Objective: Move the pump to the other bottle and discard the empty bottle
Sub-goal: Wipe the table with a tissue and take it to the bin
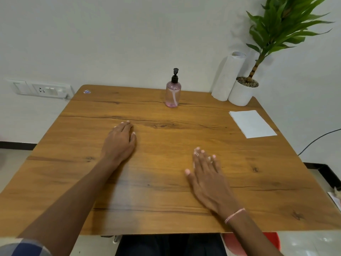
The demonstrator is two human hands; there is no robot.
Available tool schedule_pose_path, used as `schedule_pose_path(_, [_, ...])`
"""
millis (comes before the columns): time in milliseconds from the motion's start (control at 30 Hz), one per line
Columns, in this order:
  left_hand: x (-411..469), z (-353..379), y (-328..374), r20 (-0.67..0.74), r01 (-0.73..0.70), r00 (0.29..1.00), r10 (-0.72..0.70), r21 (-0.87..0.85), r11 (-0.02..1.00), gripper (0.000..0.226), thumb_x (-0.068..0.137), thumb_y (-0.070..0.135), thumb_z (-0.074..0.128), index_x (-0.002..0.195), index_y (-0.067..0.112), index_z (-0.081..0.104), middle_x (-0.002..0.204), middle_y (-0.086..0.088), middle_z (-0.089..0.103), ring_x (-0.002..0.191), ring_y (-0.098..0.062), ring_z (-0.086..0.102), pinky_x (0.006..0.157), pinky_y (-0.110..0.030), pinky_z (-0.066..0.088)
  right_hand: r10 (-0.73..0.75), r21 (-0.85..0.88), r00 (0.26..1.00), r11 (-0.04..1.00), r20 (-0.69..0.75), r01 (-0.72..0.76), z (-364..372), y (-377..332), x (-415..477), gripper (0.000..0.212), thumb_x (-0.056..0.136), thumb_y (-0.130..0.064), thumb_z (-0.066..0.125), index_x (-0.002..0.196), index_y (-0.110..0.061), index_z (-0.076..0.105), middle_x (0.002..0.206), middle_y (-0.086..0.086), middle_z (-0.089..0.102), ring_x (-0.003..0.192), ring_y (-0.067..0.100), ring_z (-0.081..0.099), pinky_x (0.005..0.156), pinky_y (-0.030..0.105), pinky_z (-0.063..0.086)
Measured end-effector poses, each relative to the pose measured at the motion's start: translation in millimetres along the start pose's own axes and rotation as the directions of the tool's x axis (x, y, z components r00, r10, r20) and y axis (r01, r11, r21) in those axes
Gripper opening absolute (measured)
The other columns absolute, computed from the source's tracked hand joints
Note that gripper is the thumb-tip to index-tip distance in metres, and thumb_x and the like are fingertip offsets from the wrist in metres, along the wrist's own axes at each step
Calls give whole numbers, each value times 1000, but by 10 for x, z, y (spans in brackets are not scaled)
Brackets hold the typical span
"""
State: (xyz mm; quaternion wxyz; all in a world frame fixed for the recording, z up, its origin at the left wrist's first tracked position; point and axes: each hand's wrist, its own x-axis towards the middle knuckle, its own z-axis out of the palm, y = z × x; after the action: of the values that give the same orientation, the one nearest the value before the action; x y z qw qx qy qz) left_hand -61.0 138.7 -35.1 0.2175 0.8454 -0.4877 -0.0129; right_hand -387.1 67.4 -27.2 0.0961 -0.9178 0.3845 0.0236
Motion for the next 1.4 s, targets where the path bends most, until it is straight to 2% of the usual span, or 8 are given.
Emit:
schedule_pose_path(133, [0,-3,6,-4,-2,1000,2,-3,1000,52,107,35,41,150,7,51,157,-16,52,148,-32,45,125,-46,32,150,54,988,987,-34,-148,-115,373,599,84,102,-70,-6,164,-14,-12,175,5,-17,162,19,-16,133,45,-6])
schedule_pose_path(267, [13,-27,27,-6,3,1000,-3,0,1000,49,108,30,44,150,6,52,156,-16,52,147,-33,46,123,-46,32,168,101,986,981,-16,-165,-231,367,1235,87,103,-69,0,167,-10,-4,177,10,-9,164,23,-8,133,44,-4])
schedule_pose_path(433, [5,-58,65,0,14,1000,-14,7,1000,52,104,32,41,146,4,56,154,-18,55,143,-35,50,121,-46,35,-5,145,1000,989,1,5,-206,-307,1638,84,107,-65,4,167,-6,5,177,13,0,164,26,-1,134,46,1])
schedule_pose_path(600, [8,-36,40,-23,23,999,-23,-6,1000,55,97,30,39,142,5,60,151,-18,58,141,-34,52,119,-45,38,-254,92,967,963,-17,254,38,-1118,1352,75,112,-55,13,167,-4,11,177,14,5,165,25,1,134,41,0])
schedule_pose_path(833, [0,0,5,-38,6,999,-7,-14,1000,49,101,25,42,143,8,59,153,-15,57,143,-33,51,119,-44,37,-356,32,934,934,19,356,128,-1025,324,79,110,-62,10,168,-10,-1,178,6,-6,164,17,-10,133,40,-4])
schedule_pose_path(967, [-4,-4,-4,-13,1,1000,-1,-6,1000,46,106,24,45,150,10,53,158,-12,51,148,-30,45,122,-45,34,-279,-11,959,960,47,280,125,-705,-108,78,108,-66,3,166,-15,-13,175,0,-20,161,14,-23,132,43,-9])
schedule_pose_path(1067, [-1,-2,9,-10,-1,1000,1,-3,1000,47,107,23,45,151,10,52,160,-12,49,149,-30,43,123,-45,33,-129,-17,991,991,29,130,96,-382,-250,78,106,-68,-2,164,-18,-18,172,-2,-26,159,13,-28,132,45,-9])
schedule_pose_path(1400, [15,54,5,-32,10,999,-10,-4,1000,46,105,21,48,148,7,55,157,-16,53,148,-32,46,123,-45,33,297,94,954,952,-47,-292,-154,544,752,90,101,-72,-2,165,-8,-9,176,11,-13,163,24,-13,133,47,-6])
